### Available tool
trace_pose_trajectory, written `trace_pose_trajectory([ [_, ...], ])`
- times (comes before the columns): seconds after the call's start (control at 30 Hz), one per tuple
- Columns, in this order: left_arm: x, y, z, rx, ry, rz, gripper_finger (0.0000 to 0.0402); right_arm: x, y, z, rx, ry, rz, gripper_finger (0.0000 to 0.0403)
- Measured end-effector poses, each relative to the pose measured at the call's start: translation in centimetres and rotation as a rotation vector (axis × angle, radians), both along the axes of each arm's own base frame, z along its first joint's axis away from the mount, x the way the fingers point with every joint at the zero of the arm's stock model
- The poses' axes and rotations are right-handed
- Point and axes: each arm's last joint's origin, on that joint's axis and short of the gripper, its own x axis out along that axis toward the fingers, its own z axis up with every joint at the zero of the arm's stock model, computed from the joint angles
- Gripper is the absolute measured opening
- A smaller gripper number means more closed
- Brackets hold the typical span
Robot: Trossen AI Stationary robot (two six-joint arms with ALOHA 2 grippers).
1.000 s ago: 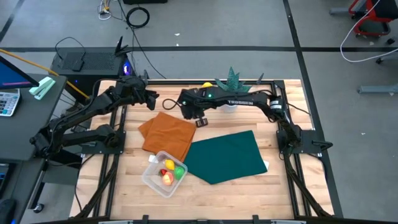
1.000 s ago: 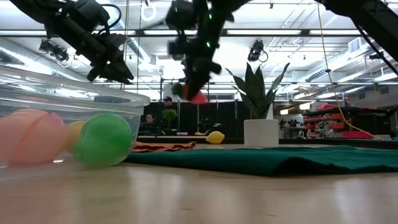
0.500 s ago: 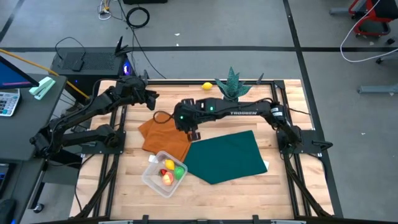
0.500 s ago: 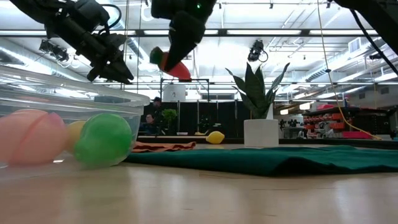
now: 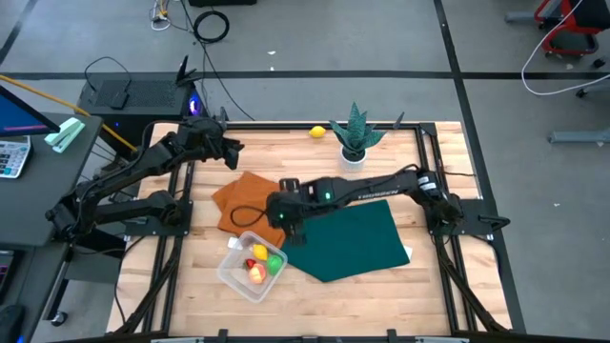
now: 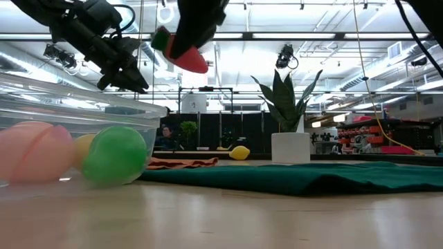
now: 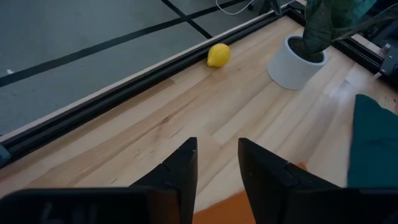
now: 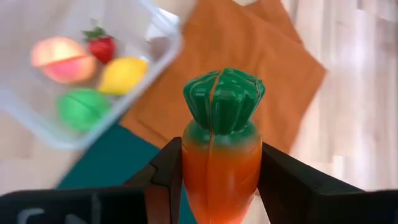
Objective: Pick and placing Produce into tupperware
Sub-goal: Put the carrot into the transparent container
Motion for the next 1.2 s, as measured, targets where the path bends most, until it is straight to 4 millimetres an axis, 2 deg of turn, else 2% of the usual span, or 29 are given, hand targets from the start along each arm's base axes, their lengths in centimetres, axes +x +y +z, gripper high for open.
trace_pose_trajectory([
  [0.47,1.2,-1.5,0.0,-0.07,-0.04,-0.056,0.012,-1.3,7.5,-0.3,0.151,-0.028,-0.117,0.0129],
  [0.63,1.7,-2.2,0.0,-0.076,-0.046,-0.094,0.0125,-0.1,9.2,-1.7,0.189,-0.093,-0.109,0.0129],
  [0.77,1.8,-2.3,0.1,-0.075,-0.054,-0.098,0.0122,1.5,9.4,-2.6,0.233,-0.181,-0.125,0.0129],
  [1.0,1.7,-2.3,0.2,-0.074,-0.057,-0.094,0.0118,4.5,8.7,-6.5,0.291,-0.235,-0.167,0.0129],
  [1.2,1.5,-2.4,0.2,-0.075,-0.056,-0.094,0.0125,6.6,8.8,-8.5,0.364,-0.358,-0.191,0.0129],
])
